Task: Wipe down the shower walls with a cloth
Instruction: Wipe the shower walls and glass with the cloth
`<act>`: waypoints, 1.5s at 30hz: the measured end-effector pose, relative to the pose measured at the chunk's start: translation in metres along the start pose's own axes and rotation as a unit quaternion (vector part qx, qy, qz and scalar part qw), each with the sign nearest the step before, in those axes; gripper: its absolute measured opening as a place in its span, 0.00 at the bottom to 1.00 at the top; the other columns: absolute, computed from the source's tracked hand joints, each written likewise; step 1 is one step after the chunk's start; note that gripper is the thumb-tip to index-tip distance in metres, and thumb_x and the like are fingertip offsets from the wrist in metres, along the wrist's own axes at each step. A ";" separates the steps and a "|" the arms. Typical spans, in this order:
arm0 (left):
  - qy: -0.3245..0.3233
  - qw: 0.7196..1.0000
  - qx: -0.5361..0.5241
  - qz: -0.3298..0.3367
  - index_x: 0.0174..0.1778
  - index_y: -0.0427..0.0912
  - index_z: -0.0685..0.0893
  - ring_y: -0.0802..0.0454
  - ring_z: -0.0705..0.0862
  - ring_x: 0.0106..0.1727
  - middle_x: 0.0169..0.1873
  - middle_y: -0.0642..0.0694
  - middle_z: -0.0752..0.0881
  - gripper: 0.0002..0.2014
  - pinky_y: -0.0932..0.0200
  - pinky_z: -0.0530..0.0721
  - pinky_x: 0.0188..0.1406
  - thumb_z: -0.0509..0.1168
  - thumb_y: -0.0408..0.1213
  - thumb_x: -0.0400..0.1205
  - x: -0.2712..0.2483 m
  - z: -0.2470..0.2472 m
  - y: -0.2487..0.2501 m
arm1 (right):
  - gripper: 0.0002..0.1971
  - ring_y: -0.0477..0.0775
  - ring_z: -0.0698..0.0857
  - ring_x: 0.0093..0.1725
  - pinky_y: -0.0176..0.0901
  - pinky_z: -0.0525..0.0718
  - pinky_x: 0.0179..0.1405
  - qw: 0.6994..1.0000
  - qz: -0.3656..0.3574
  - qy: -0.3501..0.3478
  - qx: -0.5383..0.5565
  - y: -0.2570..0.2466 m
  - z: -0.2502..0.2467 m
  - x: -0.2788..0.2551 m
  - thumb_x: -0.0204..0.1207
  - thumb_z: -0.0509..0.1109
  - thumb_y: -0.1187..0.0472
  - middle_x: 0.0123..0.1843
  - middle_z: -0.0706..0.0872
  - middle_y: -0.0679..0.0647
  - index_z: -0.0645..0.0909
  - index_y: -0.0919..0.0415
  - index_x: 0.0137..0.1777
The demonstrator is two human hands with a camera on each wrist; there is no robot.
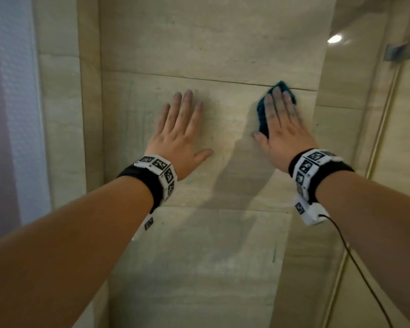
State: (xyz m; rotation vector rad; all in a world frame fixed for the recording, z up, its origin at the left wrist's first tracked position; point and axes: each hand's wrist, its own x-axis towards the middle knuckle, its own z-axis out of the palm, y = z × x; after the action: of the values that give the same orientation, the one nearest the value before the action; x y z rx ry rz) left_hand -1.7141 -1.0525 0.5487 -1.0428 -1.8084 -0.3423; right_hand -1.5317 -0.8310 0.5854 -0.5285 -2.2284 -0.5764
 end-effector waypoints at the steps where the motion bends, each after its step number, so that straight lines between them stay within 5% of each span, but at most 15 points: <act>1: -0.001 1.000 0.001 0.008 0.91 0.41 0.31 0.40 0.30 0.90 0.89 0.39 0.29 0.53 0.41 0.35 0.91 0.53 0.70 0.86 -0.002 0.003 0.007 | 0.42 0.57 0.30 0.89 0.57 0.39 0.90 1.000 0.010 -0.005 -0.001 0.007 0.004 -0.007 0.88 0.42 0.36 0.90 0.28 0.57 0.29 0.60 0.89; 7: -0.005 0.999 -0.027 0.045 0.91 0.35 0.35 0.39 0.34 0.92 0.91 0.36 0.33 0.52 0.41 0.38 0.91 0.53 0.68 0.87 -0.032 0.036 0.063 | 0.42 0.61 0.31 0.90 0.61 0.43 0.90 0.993 0.080 -0.032 0.076 -0.028 0.089 -0.123 0.90 0.50 0.41 0.90 0.29 0.61 0.30 0.63 0.89; 13: -0.021 0.996 -0.027 0.078 0.91 0.34 0.38 0.37 0.37 0.92 0.91 0.34 0.36 0.52 0.40 0.39 0.92 0.56 0.67 0.86 -0.068 0.067 0.095 | 0.43 0.57 0.26 0.88 0.59 0.39 0.89 0.964 0.184 -0.104 0.160 -0.078 0.152 -0.219 0.86 0.39 0.35 0.89 0.27 0.60 0.29 0.63 0.88; 20: -0.019 0.998 -0.025 0.060 0.91 0.33 0.38 0.37 0.37 0.92 0.91 0.33 0.37 0.54 0.38 0.42 0.91 0.59 0.66 0.86 -0.067 0.075 0.095 | 0.45 0.56 0.24 0.87 0.53 0.26 0.86 0.951 0.233 -0.032 0.203 -0.049 0.116 -0.143 0.88 0.49 0.37 0.89 0.24 0.59 0.26 0.62 0.87; 25: -0.023 0.998 -0.013 0.053 0.91 0.32 0.38 0.36 0.38 0.92 0.91 0.32 0.37 0.53 0.38 0.43 0.91 0.55 0.67 0.87 -0.069 0.076 0.099 | 0.46 0.60 0.31 0.90 0.56 0.31 0.88 0.975 0.150 -0.036 0.161 -0.063 0.136 -0.177 0.85 0.48 0.35 0.90 0.29 0.59 0.35 0.66 0.90; 29: -0.029 0.997 -0.002 0.073 0.91 0.32 0.39 0.37 0.39 0.92 0.91 0.33 0.38 0.50 0.39 0.44 0.92 0.53 0.66 0.88 -0.069 0.065 0.090 | 0.44 0.59 0.29 0.89 0.57 0.31 0.88 0.986 0.093 -0.060 0.122 -0.062 0.135 -0.179 0.87 0.48 0.38 0.90 0.28 0.58 0.29 0.61 0.89; 35: 0.000 1.000 -0.001 0.031 0.92 0.33 0.42 0.38 0.39 0.92 0.91 0.34 0.40 0.51 0.39 0.42 0.92 0.60 0.63 0.87 -0.048 0.027 0.043 | 0.43 0.54 0.28 0.89 0.54 0.29 0.88 0.991 0.030 -0.021 0.127 -0.047 0.057 -0.073 0.81 0.53 0.50 0.91 0.30 0.55 0.33 0.59 0.90; 41: -0.005 0.999 0.044 -0.019 0.91 0.36 0.35 0.41 0.34 0.92 0.91 0.37 0.33 0.50 0.43 0.39 0.92 0.54 0.65 0.88 -0.037 -0.015 -0.012 | 0.38 0.51 0.34 0.90 0.50 0.33 0.89 0.986 -0.101 -0.001 0.133 -0.052 -0.003 0.018 0.87 0.55 0.67 0.92 0.36 0.51 0.41 0.55 0.92; 45: -0.028 0.996 0.079 -0.040 0.90 0.38 0.31 0.44 0.30 0.91 0.90 0.40 0.28 0.49 0.44 0.38 0.91 0.48 0.67 0.89 -0.039 -0.027 -0.042 | 0.33 0.52 0.44 0.91 0.46 0.41 0.89 0.981 -0.117 0.048 0.149 -0.048 -0.030 0.055 0.89 0.56 0.69 0.93 0.47 0.51 0.52 0.56 0.91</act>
State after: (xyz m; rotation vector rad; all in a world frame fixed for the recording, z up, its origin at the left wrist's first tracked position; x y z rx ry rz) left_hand -1.7243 -1.1142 0.5377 -0.8799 -1.8971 -0.2157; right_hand -1.5750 -0.8763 0.6339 -0.0844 -2.2460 -0.3657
